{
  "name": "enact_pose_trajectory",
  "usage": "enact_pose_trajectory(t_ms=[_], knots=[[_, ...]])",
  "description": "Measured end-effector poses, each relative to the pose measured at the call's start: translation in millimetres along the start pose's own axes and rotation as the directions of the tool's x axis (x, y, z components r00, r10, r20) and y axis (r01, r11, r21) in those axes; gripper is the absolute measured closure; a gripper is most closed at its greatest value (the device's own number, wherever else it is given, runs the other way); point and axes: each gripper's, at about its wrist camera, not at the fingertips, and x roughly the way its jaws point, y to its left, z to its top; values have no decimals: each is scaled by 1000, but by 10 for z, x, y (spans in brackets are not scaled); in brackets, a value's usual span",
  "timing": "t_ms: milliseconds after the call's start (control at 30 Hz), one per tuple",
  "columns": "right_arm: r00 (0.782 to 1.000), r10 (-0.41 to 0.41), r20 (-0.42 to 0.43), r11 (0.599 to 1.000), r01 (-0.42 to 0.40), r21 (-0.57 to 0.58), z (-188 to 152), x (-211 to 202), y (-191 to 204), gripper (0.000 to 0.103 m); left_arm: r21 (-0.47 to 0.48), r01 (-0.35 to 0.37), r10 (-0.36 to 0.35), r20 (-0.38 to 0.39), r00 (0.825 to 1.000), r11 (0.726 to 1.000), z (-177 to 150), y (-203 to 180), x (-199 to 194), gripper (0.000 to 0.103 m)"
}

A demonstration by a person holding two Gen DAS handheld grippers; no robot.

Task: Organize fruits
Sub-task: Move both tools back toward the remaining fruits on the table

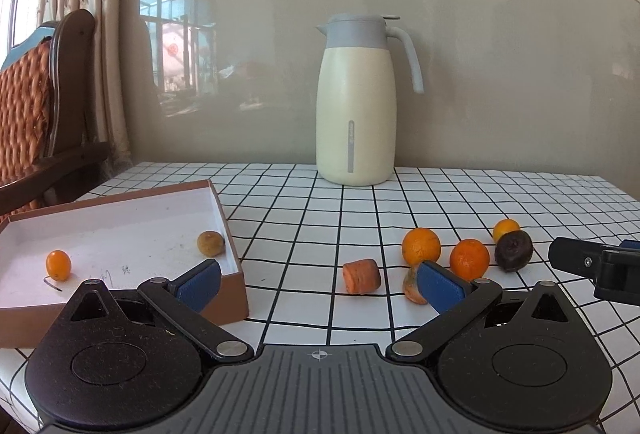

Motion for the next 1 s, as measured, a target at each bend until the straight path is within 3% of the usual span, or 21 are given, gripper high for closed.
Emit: enact_pose_trajectory(t_ms=[167, 333, 667, 1000], knots=[[1000, -2, -11, 1000, 2, 6, 8, 74, -13, 13, 3, 6, -6, -11, 1000, 1000, -23, -30, 95, 0], [999, 0, -35, 1000, 0, 14, 9, 189, -37, 27, -1, 11, -11, -25, 1000, 1000, -32, -59, 221, 0], [998, -2, -67, 1000, 3, 23, 20, 355, -108, 36, 11, 26, -25, -42, 999, 1000, -31, -207, 450, 1], [996, 6, -85, 999, -3, 38, 49, 538, -133, 52, -29, 32, -35, -87, 996, 999, -7, -226, 717, 17]])
